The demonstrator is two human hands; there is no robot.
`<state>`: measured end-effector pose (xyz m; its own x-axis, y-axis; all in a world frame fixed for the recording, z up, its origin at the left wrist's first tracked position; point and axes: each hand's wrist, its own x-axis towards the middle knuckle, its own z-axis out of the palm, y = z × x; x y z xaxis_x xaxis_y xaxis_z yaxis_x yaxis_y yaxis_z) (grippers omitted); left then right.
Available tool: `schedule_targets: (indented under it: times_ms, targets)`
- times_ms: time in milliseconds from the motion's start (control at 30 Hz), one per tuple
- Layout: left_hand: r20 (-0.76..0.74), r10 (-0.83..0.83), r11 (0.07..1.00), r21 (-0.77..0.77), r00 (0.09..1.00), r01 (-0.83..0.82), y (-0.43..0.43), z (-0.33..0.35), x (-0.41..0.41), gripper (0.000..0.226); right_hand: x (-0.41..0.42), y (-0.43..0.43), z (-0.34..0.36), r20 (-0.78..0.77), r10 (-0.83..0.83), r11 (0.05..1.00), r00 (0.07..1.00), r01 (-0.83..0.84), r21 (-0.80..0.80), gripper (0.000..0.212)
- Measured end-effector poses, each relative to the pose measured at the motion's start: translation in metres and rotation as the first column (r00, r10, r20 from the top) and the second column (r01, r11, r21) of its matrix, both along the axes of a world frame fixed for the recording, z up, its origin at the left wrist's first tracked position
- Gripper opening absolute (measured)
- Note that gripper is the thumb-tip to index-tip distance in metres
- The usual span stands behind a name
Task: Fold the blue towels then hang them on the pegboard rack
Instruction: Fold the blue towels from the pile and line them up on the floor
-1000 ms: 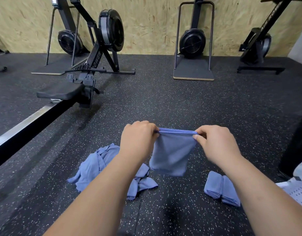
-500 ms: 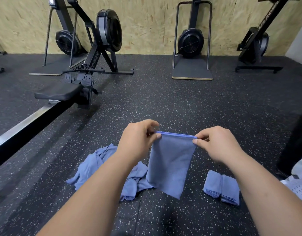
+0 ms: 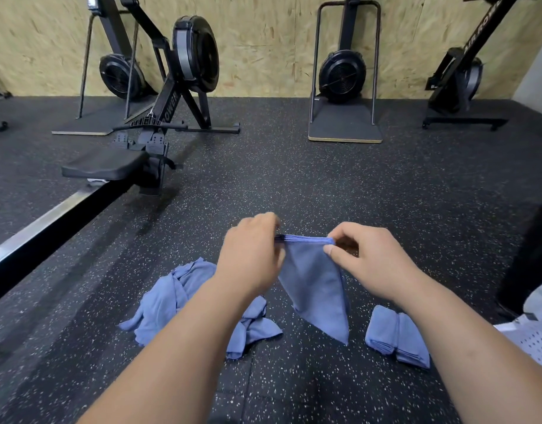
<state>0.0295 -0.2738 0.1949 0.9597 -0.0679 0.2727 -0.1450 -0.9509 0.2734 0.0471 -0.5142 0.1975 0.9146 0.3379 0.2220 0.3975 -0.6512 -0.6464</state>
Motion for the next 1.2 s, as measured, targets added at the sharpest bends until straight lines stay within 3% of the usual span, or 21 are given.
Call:
schedule_targets:
  times_ms: [67, 133, 267, 400, 600, 733, 867, 1067, 1200]
  targets:
    - [-0.004, -0.226, 0.961, -0.164, 0.974, 0.222, -0.005, 0.003, -0.004, 0.044, -0.004, 0.005, 0.002, 0.000, 0.049, 0.999, 0.999, -0.049, 0.021, 0.005]
    - [0.009, -0.327, 0.922, -0.217, 0.945, 0.321, -0.011, 0.004, -0.006, 0.036, -0.006, 0.009, 0.004, -0.024, 0.101, 0.994, 0.995, -0.100, 0.034, 0.006]
    - [0.029, -0.297, 0.934, -0.200, 0.954, 0.297, -0.017, 0.003, -0.005, 0.009, -0.003, 0.008, -0.001, -0.074, 0.118, 0.991, 0.990, -0.113, 0.067, 0.013]
    - [0.109, -0.308, 0.919, -0.222, 0.945, 0.325, -0.019, 0.007, -0.008, 0.004, 0.001, 0.001, -0.013, -0.175, 0.128, 0.992, 0.976, -0.124, 0.031, 0.027]
    - [0.223, -0.282, 0.907, -0.254, 0.933, 0.335, -0.009, 0.021, -0.010, 0.007, 0.006, -0.007, -0.027, -0.222, 0.113, 0.985, 0.968, -0.138, -0.101, 0.022]
    - [0.290, -0.236, 0.870, -0.363, 0.928, 0.335, 0.002, 0.024, -0.012, 0.009, 0.008, -0.012, -0.031, -0.231, 0.081, 0.966, 0.970, -0.133, -0.221, 0.015]
    - [0.310, -0.150, 0.834, -0.470, 0.939, 0.288, 0.013, 0.020, -0.011, 0.012, 0.007, -0.020, -0.028, -0.240, -0.008, 0.969, 0.971, -0.051, -0.241, 0.019]
    - [0.271, 0.020, 0.784, -0.602, 0.962, 0.153, 0.019, 0.008, -0.004, 0.014, 0.011, -0.026, -0.030, -0.260, -0.089, 0.967, 0.962, 0.021, -0.254, 0.034]
    - [0.211, 0.189, 0.723, -0.691, 0.959, 0.010, 0.028, 0.004, 0.004, 0.012, 0.012, -0.031, -0.032, -0.285, -0.062, 0.957, 0.956, -0.024, -0.288, 0.025]
